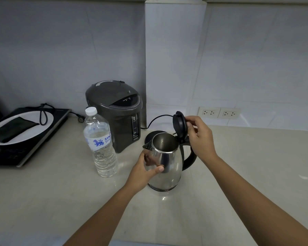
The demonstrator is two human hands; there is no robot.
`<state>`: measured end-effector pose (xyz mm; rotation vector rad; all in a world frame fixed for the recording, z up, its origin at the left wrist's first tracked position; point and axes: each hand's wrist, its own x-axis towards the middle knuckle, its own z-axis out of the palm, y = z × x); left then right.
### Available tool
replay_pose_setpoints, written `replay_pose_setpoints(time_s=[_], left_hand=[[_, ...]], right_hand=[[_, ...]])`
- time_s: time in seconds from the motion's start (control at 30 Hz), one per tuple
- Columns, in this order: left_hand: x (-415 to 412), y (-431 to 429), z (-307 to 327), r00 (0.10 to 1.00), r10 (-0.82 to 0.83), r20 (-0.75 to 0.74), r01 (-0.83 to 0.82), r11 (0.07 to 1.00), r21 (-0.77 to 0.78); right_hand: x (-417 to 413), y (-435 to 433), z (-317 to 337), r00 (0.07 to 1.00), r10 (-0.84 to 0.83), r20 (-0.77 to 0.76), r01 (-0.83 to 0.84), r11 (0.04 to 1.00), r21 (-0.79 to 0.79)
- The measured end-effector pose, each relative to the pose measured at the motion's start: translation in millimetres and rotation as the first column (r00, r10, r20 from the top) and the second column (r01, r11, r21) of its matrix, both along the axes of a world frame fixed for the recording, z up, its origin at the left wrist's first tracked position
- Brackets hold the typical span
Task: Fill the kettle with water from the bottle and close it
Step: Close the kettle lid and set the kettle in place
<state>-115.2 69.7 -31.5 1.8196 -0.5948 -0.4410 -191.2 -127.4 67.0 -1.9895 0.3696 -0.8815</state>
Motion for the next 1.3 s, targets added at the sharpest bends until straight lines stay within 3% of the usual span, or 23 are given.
replay_pose_setpoints(time_s=[0.23, 0.43, 0.5, 0.6, 0.87, 1.03, 1.3], left_hand=[[0, 0, -2, 1.000, 0.003, -0.017, -0.003, 1.000, 0.003], [-1, -1, 1, 0.999, 0.011, -0.043, -0.010, 1.000, 0.021], [-1, 0, 1, 0.999, 0.014, -0.045, -0.013, 1.000, 0.016], [-3, 0, 2, 0.999, 0.022, -0.038, -0.021, 1.000, 0.009], [-5, 0, 3, 0.999, 0.041, -0.030, -0.040, 0.999, 0.022], [-5, -1, 2, 0.999, 0.044, -0.027, -0.044, 0.999, -0.002], [-5, 0, 3, 0.999, 0.040, -0.011, -0.040, 0.999, 0.007]], right_hand=[[8, 4, 8, 0.996, 0.093, 0.007, -0.093, 0.994, -0.052], [22, 9, 3, 0.966, 0.137, -0.219, -0.137, 0.990, 0.014], [24, 13, 1, 0.950, 0.142, -0.278, -0.165, 0.984, -0.061], [26, 18, -8, 0.937, 0.092, -0.337, -0.199, 0.933, -0.298], [30, 23, -32, 0.973, 0.003, -0.231, -0.146, 0.785, -0.602], [32, 26, -50, 0.993, -0.016, -0.120, -0.064, 0.778, -0.625], [23, 21, -52, 0.948, 0.048, -0.314, -0.237, 0.764, -0.600]])
